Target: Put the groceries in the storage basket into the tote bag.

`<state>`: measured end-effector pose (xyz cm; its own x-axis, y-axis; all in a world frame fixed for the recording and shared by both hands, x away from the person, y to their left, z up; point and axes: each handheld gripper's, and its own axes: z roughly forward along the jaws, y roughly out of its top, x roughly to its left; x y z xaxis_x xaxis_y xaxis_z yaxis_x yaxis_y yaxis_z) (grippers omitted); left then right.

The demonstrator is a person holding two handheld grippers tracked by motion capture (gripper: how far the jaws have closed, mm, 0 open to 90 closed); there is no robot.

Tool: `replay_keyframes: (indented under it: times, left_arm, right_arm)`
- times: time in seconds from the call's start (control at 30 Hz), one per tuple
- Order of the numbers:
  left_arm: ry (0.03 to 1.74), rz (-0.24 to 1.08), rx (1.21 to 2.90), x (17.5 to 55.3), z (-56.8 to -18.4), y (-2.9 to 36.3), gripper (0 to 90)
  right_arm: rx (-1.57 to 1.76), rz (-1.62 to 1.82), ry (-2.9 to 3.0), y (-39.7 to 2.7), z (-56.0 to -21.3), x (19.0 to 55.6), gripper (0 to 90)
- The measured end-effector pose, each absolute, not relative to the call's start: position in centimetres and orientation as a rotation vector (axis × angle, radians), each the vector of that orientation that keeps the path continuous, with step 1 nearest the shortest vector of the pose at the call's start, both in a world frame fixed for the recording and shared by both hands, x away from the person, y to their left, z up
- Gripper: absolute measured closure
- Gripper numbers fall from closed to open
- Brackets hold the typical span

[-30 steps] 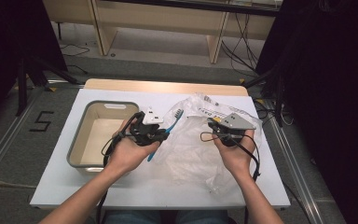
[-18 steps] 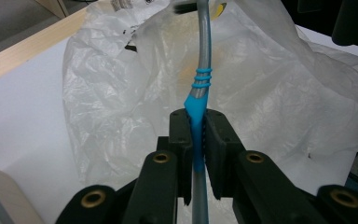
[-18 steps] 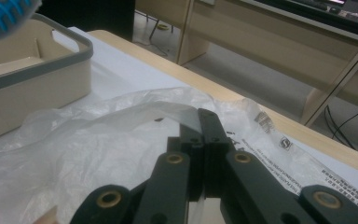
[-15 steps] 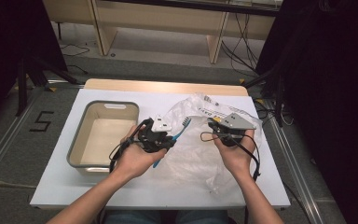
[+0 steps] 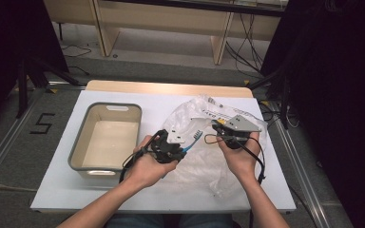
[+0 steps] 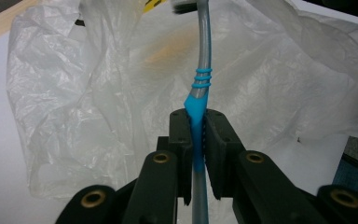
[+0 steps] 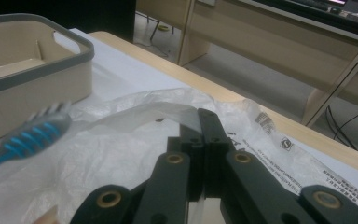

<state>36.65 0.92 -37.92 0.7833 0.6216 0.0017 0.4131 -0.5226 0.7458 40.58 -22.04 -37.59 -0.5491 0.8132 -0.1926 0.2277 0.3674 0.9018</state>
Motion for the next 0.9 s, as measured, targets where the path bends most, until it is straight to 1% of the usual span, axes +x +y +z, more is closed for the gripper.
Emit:
replay_keyframes:
  times: [0.5, 0.9]
  left_arm:
    - [0.755, 0.346, 2.256, 37.1, -39.3, -1.0, 81.5]
    - [0.774, 0.341, 2.263, 37.6, -39.9, -1.8, 81.4]
  right_arm:
    - [0.892, 1.178, 1.987, -22.0, -37.4, 40.5, 90.0]
    - [0.886, 1.184, 1.986, -21.9, -37.2, 40.4, 90.0]
